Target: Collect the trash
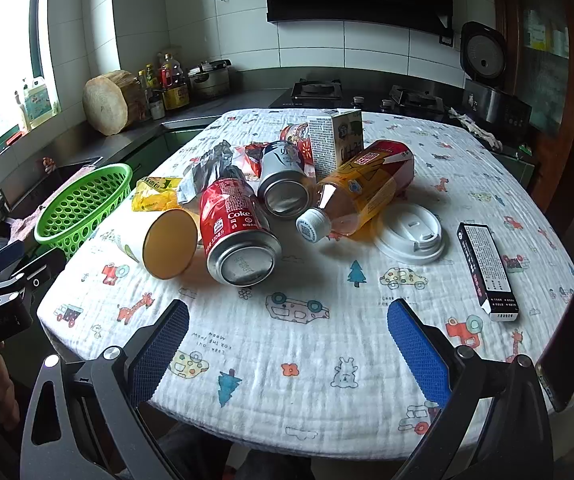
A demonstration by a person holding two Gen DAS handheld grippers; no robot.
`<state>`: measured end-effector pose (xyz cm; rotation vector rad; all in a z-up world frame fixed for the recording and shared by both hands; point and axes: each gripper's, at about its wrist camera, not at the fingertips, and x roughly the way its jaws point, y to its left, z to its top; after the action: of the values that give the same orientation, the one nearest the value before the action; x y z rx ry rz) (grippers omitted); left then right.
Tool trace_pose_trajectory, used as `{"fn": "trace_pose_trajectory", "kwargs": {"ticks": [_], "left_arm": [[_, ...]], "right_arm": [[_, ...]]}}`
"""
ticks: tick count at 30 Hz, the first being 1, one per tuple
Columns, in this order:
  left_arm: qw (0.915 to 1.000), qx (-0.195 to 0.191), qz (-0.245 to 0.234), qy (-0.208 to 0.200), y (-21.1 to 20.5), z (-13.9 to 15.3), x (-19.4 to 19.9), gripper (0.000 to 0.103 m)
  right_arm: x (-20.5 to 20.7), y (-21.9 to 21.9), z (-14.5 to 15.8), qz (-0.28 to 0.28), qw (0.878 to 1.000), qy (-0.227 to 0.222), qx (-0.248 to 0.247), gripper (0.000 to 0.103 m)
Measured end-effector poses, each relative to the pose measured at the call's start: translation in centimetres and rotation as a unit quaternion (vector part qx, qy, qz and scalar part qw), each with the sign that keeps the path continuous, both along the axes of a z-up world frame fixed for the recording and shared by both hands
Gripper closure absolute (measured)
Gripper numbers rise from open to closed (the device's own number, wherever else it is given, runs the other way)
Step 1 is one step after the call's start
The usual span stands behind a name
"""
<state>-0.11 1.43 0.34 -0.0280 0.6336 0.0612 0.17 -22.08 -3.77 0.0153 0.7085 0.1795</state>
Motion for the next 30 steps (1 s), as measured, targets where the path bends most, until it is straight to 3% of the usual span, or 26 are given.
{"fn": "trace_pose_trajectory", "kwargs": {"ticks": [30], "left_arm": [[0.9999,-0.005,0.012,-0.009,0.57,0.54,-0.16,0.005]], "right_arm": [[-0.14,0.5,0.63,0.004,1.0,-0.011,-0.006,0.007]]}}
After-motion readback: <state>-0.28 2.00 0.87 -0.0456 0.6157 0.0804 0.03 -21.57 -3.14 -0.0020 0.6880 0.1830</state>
